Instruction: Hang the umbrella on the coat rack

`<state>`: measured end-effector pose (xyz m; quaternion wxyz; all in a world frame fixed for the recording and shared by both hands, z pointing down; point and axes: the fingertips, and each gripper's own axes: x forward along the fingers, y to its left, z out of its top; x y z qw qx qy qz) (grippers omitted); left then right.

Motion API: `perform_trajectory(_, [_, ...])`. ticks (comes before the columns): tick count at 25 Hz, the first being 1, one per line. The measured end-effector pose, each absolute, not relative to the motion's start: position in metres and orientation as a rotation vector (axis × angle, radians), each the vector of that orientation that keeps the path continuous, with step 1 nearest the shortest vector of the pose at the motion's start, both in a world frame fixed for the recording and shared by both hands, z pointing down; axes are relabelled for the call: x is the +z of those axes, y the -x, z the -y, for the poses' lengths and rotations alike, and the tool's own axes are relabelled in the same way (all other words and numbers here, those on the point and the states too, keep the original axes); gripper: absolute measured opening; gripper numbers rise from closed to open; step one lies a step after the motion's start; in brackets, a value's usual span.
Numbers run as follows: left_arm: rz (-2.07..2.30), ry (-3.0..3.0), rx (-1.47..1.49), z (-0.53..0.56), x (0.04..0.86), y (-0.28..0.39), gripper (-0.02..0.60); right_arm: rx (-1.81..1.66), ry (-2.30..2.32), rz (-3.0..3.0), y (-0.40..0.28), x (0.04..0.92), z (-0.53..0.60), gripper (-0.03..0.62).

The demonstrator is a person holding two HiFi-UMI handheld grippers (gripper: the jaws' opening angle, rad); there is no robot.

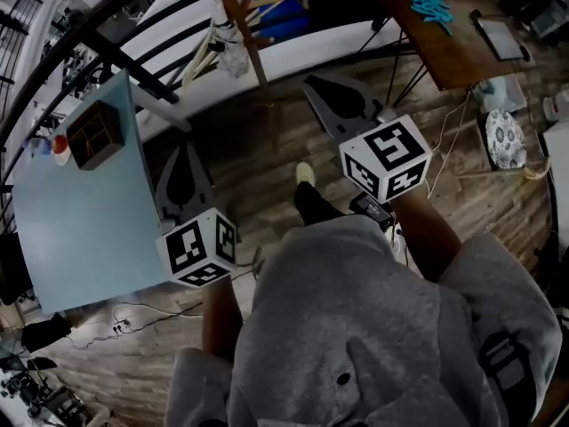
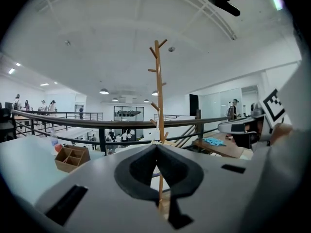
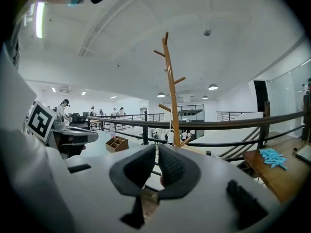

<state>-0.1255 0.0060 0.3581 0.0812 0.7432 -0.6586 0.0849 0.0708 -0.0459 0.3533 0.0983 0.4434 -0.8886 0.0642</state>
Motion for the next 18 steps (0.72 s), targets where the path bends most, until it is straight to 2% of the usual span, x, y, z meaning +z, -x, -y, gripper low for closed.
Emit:
perform_trajectory(9, [1.927, -2.274, 0.250, -0.081, 0.355, 0.109, 0.015, 0.172, -1.295, 2.625, -0.065, 0.356, -0.037, 0.034])
perform_trajectory(18, [1.920, -2.290, 0.236, -0.107, 0.347, 0.099, 0.015, 0.126, -1.308, 2.644, -0.068, 0.343, -0.060, 0.034])
